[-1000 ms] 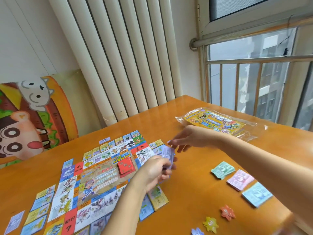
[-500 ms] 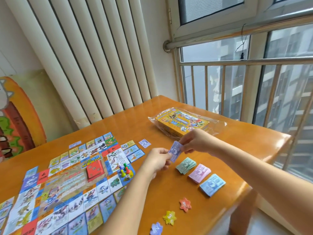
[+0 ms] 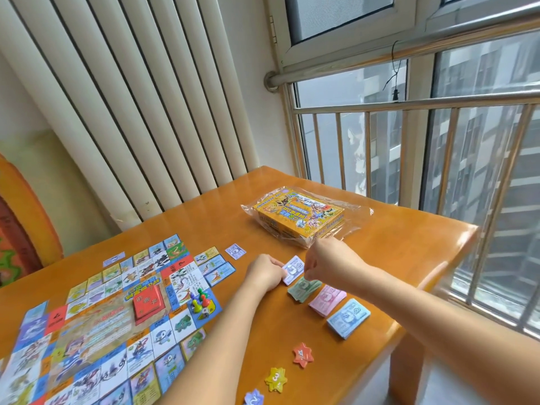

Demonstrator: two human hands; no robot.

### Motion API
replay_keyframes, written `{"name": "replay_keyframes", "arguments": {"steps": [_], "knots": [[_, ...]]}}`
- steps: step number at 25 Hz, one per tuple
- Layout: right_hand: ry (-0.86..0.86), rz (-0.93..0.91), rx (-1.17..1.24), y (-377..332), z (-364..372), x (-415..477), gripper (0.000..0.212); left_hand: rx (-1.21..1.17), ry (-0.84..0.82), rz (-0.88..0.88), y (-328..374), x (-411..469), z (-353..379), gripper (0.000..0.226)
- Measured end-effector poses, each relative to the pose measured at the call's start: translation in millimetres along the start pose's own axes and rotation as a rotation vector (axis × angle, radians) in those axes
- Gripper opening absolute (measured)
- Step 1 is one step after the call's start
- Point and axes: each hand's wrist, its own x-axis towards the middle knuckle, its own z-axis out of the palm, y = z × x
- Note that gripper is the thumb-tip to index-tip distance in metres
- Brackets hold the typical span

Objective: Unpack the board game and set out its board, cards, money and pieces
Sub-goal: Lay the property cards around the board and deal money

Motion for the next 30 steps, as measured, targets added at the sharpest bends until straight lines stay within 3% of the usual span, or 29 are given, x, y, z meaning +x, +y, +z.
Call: {"name": "replay_keyframes", "arguments": {"steps": [4,7,12,17,21,28,30], "knots": [[-0.051,0.077,-0.073,-9,9,2,0.033,0.204,0.081,-0.008,1,-1,4,0.018],[-0.143,0.100,-0.104,-14,5,7,0.040,0.215,0.086,-0.011,1,-7,1,0.025],[-0.244,0.155,-0.140,-19,6,19,0.043,0.337,0.163,0.247,-4,-43,-2,0.024],[-0.363,0.277,-0.157,-25,14,30,0.045,0.416,0.002,0.392,-25,-76,-2,0.035],[-0.492,0.296,-0.204,-34,3,31,0.069,0.469,-0.048,0.405,-38,-78,-2,0.039],[-0.507,0.325,-0.255,-56,3,25,0.061,0.461,-0.036,0.412,-44,-84,-1,0.041],[-0.502,0.282,-0.261,-57,-1,22,0.041,0.424,-0.046,0.391,-41,-88,-3,0.040]]}}
